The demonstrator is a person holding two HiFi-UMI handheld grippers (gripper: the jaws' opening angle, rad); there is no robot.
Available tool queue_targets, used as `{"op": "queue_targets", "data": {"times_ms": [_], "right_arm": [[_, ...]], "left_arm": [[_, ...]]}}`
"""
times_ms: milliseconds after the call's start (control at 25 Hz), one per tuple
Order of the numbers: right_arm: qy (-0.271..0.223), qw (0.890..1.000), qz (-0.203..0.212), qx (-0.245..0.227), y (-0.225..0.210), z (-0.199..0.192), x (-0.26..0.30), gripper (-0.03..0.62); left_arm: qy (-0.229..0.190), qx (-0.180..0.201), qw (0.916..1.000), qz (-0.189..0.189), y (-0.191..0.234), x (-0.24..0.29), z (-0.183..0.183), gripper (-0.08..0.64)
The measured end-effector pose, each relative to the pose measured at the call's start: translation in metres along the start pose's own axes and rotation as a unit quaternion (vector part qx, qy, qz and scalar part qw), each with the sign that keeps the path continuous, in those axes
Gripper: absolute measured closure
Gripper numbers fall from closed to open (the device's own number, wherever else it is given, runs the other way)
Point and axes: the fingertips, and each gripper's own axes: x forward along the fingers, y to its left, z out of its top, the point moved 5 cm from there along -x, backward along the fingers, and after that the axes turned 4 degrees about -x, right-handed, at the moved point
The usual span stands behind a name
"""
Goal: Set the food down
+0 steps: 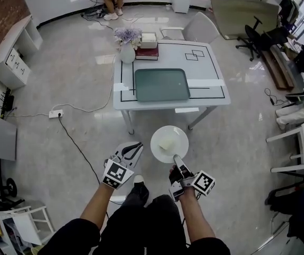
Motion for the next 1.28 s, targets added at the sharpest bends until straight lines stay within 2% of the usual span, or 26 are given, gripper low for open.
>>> {"op": "queue_targets", "data": {"times_ms": [160,480,640,760,1280], "right_arm": [[0.002,1.0,-0.009,-0.011,0.002,0.006,0.011,0.575],[0.005,1.0,0.001,0.003,-0.005,0.02,0.039,0.575],[0.01,1.0,0.02,0.005,-0.004,0.036,0.061,0.574],[0.014,1.0,0.01,-0.009,-0.005,0.052,0.075,0.574],[0.036,0.999,0.028,-0.003,-0.012,0.12,0.128,0.574]], "left_arm": [[-0.006,0.0,1.0,0.001,0.013,0.004,0.003,0.535],[-0.001,0.0,1.0,0.007,0.037,0.022,0.003,0.535],[0.001,-0.006,0.9999,0.014,0.049,0.038,0.004,0.535],[0.003,-0.008,0.9998,0.017,0.061,0.053,0.009,0.535],[0.007,-0.019,0.9995,0.023,0.092,0.123,0.036,0.535]]}}
